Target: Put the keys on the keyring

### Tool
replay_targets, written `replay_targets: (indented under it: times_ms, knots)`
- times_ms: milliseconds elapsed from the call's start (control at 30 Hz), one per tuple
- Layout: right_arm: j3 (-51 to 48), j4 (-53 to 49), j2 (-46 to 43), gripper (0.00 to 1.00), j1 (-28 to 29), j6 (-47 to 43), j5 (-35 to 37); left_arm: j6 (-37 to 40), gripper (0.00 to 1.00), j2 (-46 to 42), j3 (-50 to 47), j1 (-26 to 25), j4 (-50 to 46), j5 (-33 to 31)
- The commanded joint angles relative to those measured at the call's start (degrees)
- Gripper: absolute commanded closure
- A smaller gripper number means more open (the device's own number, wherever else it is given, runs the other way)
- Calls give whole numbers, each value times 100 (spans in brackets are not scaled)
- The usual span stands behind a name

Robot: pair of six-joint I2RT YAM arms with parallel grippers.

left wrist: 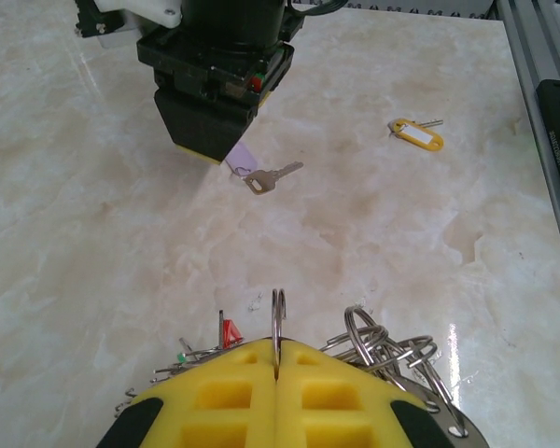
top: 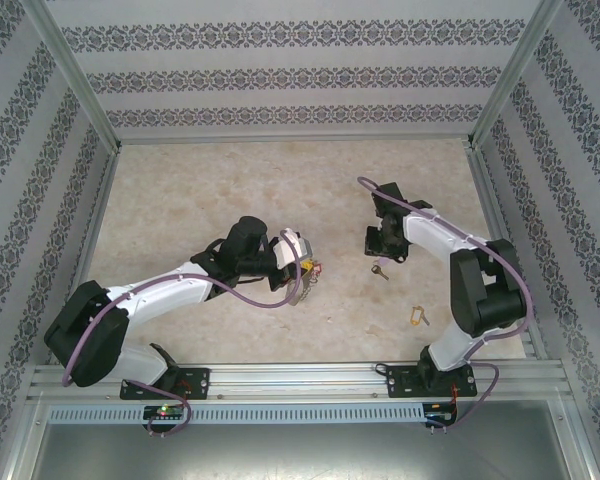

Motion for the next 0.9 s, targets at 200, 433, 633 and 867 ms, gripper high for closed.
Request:
replay_targets:
  times_ms: [200,433,633,867]
  knots:
    - [187,-358,424,65,219,309,447,-121,100,-41,40,66,221,224]
    - [297,-390,662,66,305,392,498,-110,100,-3,70,64,216,259]
    - [290,-439,737,71,346,418,632,-112,100,-38,53,73,207,261]
    - [154,-423,456,84,358,420,787,-99,100,-79,47,68,162,230]
